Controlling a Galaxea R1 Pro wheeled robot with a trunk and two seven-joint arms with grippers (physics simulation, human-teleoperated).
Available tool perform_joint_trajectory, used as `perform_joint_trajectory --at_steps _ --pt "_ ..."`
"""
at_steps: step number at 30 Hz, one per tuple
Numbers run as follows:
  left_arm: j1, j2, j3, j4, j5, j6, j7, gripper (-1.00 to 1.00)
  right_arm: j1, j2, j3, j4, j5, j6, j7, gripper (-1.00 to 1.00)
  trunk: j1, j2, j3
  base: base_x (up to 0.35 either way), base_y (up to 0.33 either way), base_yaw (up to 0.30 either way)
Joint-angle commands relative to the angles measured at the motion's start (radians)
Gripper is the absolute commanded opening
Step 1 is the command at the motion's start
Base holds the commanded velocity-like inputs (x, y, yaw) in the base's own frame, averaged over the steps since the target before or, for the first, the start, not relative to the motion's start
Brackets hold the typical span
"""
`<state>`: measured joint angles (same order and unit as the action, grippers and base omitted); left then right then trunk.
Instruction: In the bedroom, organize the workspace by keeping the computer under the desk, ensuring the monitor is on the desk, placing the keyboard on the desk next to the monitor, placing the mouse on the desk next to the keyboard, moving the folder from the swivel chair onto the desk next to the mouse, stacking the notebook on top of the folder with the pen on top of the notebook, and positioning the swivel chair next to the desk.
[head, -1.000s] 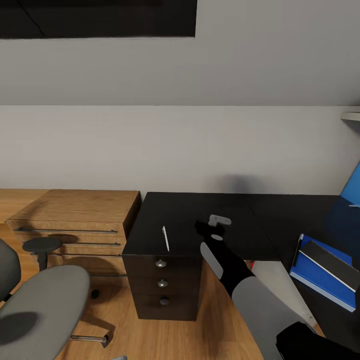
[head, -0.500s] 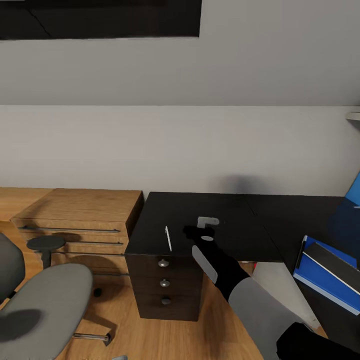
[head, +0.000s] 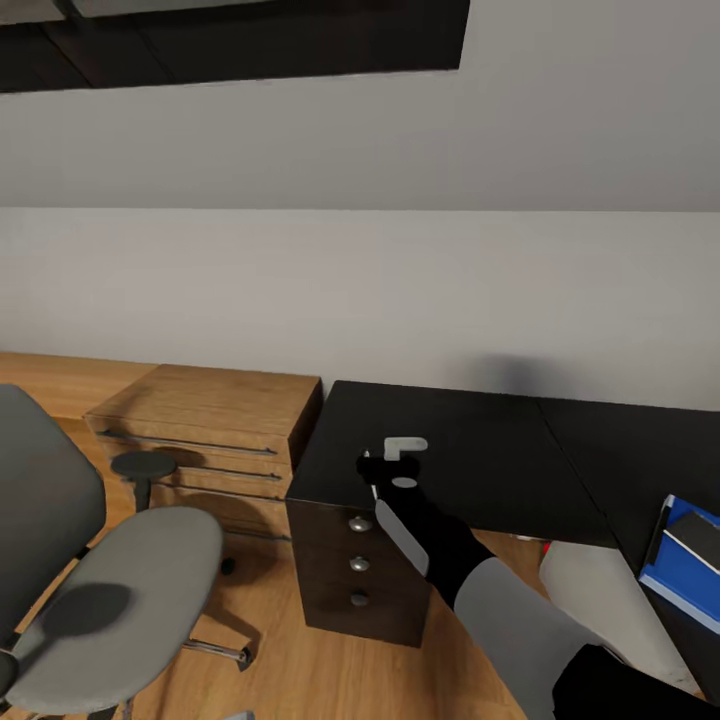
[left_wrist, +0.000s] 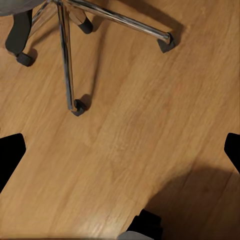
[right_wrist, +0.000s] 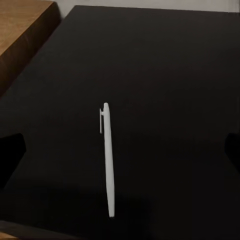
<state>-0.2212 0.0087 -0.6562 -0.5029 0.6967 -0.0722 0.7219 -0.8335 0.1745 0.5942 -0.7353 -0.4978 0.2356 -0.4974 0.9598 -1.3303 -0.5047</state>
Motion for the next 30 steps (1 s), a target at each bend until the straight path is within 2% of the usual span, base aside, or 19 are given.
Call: perform_joint_trajectory --at_steps 1,10,12,13,16,19,22,30 --pt "-0.001 0.001 -0.008 0.000 0.011 -0.008 0.005 1.00 -0.001 0.000 0.004 -0.001 -0.004 0.004 -0.007 1.00 0.000 -0.001 -0.001 0.000 0.000 0.110" --pt "-0.001 0.001 -0.009 -0.001 0.010 -0.008 0.005 1.00 -0.001 0.000 0.029 0.002 -0.002 0.004 -0.004 1.00 0.000 -0.001 -0.002 0.000 0.000 0.032" --pt "-0.001 0.000 -0.009 -0.001 0.010 -0.009 0.005 1.00 -0.001 0.000 0.050 0.004 -0.001 0.006 -0.002 1.00 0.000 -0.001 -0.002 0.000 0.000 0.005" --pt "-0.001 0.000 -0.009 -0.001 0.009 -0.009 0.005 1.00 -0.001 0.000 0.062 0.006 -0.001 0.007 -0.001 1.00 0.000 -0.001 -0.002 0.000 0.000 0.004" --pt "-0.001 0.000 -0.010 -0.002 0.009 -0.009 0.005 1.00 -0.001 0.000 0.161 0.032 0.000 0.011 0.002 1.00 0.000 -0.001 -0.002 0.000 0.000 0.002" --pt "-0.001 0.000 -0.011 -0.002 0.009 -0.014 0.005 1.00 -0.001 0.000 0.207 0.052 0.000 0.012 0.003 1.00 0.000 -0.001 -0.002 0.056 0.000 0.001" --pt "-0.001 0.000 -0.011 -0.002 0.009 -0.034 0.005 1.00 -0.001 0.000 0.225 0.061 -0.001 0.013 0.003 1.00 0.000 -0.001 -0.002 0.184 0.000 0.000" --pt "-0.001 -0.001 -0.012 -0.002 0.010 -0.071 0.004 1.00 -0.001 0.000 0.235 0.068 -0.002 0.014 0.003 1.00 0.000 -0.001 -0.002 0.237 0.000 0.000"
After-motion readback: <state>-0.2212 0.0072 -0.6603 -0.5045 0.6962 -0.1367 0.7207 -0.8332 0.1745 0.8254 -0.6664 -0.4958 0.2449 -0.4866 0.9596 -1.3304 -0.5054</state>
